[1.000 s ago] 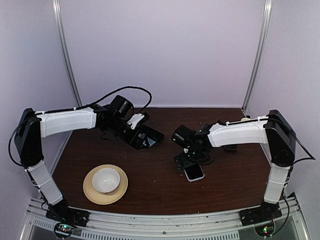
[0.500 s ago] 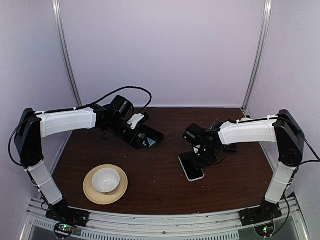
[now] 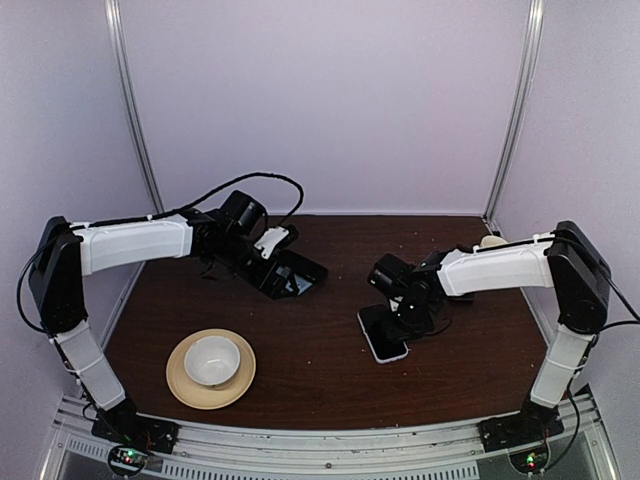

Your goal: Put the phone into the phone case

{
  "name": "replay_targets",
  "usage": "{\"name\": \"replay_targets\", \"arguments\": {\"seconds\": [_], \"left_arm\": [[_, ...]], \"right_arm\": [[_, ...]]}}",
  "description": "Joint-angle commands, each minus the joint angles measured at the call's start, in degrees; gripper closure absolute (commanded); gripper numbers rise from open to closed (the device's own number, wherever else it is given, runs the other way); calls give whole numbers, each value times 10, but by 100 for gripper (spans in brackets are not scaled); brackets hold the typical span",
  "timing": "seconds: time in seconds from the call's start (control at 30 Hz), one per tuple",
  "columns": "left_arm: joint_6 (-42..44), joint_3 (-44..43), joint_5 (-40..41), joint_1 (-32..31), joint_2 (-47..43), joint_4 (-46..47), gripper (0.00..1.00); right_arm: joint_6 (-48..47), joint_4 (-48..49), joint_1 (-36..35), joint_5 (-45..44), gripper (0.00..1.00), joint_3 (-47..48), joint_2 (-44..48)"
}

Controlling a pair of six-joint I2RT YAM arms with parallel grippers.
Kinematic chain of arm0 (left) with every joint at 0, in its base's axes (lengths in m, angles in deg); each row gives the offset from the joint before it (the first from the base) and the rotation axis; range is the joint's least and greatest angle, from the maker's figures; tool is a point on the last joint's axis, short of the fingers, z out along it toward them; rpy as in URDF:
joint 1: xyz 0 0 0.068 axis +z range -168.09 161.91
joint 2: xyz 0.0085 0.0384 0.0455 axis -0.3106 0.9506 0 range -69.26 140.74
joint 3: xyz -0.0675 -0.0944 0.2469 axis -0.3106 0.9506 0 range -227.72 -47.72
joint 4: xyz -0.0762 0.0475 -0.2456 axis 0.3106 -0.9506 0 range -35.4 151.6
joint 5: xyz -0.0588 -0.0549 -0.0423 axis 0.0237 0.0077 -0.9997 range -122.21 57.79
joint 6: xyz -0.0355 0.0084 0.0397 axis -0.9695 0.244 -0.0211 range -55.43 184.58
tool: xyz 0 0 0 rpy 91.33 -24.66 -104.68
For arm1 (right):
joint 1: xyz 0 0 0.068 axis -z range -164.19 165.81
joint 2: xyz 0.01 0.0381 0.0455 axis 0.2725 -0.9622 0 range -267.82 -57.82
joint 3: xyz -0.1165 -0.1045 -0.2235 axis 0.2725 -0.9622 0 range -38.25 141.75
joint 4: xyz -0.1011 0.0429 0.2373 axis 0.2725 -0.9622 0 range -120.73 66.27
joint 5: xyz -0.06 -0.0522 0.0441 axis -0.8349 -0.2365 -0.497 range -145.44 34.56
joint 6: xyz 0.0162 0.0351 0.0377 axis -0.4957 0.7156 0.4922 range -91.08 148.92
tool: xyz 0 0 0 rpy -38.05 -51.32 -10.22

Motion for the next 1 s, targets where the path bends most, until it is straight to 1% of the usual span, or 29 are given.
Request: {"name": "replay_targets", "arguments": {"seconds": [0.0, 0.13, 0.33, 0.47, 0.6, 0.7, 0.83, 0.97], "left_arm": [[11, -4, 4, 0, -1, -4, 8], [11, -6, 4, 0, 0, -5, 8], [11, -6, 2, 0, 1, -5, 8], [12, -7, 5, 0, 0, -6, 8], [13, -7, 7, 0, 0, -7, 8], [14, -7, 7, 0, 0, -7, 8], [13, -7, 7, 0, -1, -6, 8], [14, -7, 8, 0, -1, -8, 8]], "right_arm": [[10, -64, 0, -16, 82, -50, -53], [-16, -112, -1, -39, 81, -12, -63], [-72, -139, -13, -56, 77, 117, -37], [-85, -128, -31, -56, 75, 176, -57], [-84, -100, -38, -20, 75, 204, -91], [-80, -94, -37, -10, 75, 220, -112], [-79, -85, -38, 0, 78, 227, -134], [-73, -98, -38, -6, 86, 226, -155]]}}
